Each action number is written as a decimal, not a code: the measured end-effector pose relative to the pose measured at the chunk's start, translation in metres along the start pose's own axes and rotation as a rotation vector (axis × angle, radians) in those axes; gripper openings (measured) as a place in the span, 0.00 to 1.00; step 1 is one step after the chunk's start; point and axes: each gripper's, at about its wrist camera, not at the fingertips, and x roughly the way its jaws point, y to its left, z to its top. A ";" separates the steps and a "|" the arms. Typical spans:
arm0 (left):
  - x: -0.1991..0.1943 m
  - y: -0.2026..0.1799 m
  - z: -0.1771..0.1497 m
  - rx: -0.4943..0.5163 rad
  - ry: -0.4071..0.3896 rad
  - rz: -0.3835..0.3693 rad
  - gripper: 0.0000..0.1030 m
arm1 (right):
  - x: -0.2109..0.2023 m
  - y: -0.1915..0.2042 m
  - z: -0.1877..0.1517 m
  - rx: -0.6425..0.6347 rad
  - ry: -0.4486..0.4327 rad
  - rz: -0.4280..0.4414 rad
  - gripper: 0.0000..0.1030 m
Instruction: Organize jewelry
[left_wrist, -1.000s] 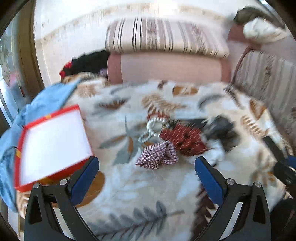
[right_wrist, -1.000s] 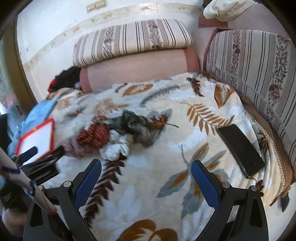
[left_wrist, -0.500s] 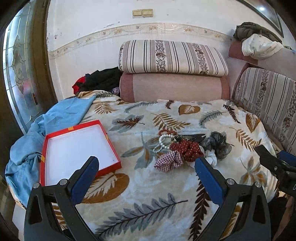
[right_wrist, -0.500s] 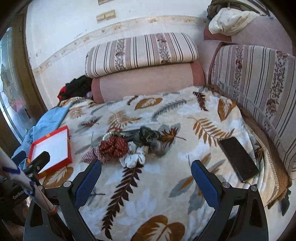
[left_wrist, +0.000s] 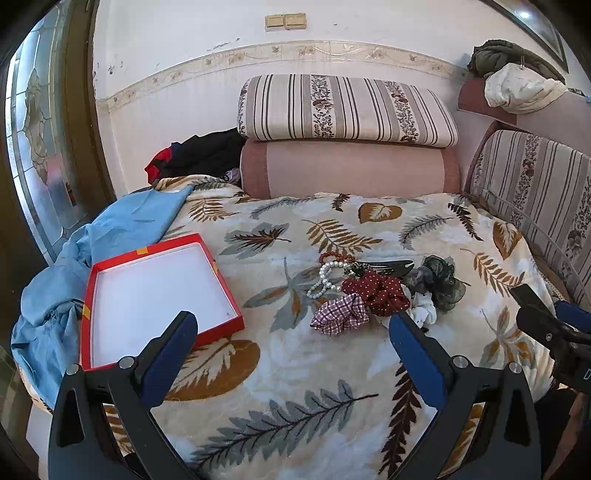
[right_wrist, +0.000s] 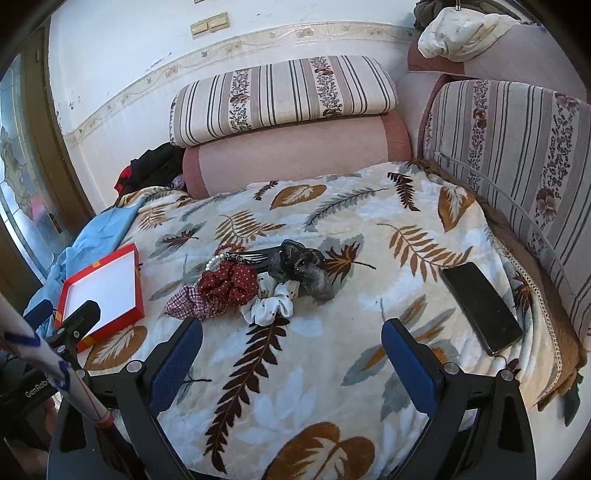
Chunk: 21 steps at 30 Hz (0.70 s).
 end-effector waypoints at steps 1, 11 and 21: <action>0.001 0.000 0.000 0.002 0.003 -0.002 1.00 | 0.000 0.000 0.000 -0.001 0.001 0.001 0.97; 0.003 0.000 -0.002 0.005 0.011 -0.004 1.00 | 0.001 0.002 -0.002 -0.007 0.006 0.001 0.97; 0.008 0.000 -0.006 0.001 0.024 -0.005 1.00 | 0.005 0.004 -0.003 -0.013 0.022 0.003 0.97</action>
